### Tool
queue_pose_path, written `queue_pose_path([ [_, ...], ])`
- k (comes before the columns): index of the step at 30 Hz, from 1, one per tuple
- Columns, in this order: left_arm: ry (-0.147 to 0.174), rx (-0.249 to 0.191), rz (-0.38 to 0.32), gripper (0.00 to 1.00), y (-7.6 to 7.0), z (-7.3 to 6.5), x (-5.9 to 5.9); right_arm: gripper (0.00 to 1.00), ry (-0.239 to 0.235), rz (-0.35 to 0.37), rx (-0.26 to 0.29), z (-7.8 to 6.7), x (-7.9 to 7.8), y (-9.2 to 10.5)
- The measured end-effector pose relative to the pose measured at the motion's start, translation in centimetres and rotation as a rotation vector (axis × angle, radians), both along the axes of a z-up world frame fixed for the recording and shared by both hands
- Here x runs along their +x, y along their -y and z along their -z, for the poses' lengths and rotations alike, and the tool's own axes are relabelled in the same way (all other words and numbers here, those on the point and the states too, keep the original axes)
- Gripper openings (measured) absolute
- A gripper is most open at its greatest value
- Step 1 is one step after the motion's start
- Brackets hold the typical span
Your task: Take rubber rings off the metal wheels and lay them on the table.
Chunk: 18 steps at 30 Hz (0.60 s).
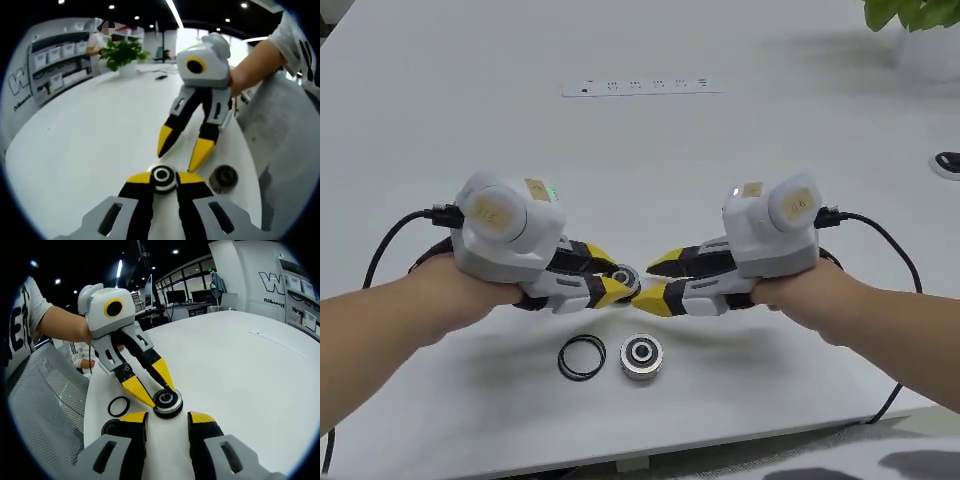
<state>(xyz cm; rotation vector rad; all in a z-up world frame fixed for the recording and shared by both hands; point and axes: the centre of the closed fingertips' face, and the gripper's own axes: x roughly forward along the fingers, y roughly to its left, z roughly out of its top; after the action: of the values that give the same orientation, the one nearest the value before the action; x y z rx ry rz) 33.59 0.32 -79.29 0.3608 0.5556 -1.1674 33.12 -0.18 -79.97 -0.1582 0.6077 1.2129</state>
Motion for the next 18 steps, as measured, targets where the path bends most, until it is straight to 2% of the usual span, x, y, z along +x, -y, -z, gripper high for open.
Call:
queue_pose_path([
  [4,0.009,-0.001,0.001,0.18,0.0,-0.1,0.1,0.28,0.002,-0.002,0.002,0.1,0.1,-0.2],
  [10,0.004,-0.009,-0.029,0.14,-0.2,-0.2,0.5,0.28,0.009,-0.011,-0.001,0.3,-0.1,-0.8],
  [13,0.015,-0.005,-0.028,0.14,-0.2,-0.2,0.5,0.28,0.016,-0.016,-0.007,0.4,-0.1,-1.1],
  [18,0.014,-0.009,-0.041,0.14,-0.2,-0.2,0.6,0.28,0.032,-0.012,-0.024,0.6,0.2,-1.3],
])
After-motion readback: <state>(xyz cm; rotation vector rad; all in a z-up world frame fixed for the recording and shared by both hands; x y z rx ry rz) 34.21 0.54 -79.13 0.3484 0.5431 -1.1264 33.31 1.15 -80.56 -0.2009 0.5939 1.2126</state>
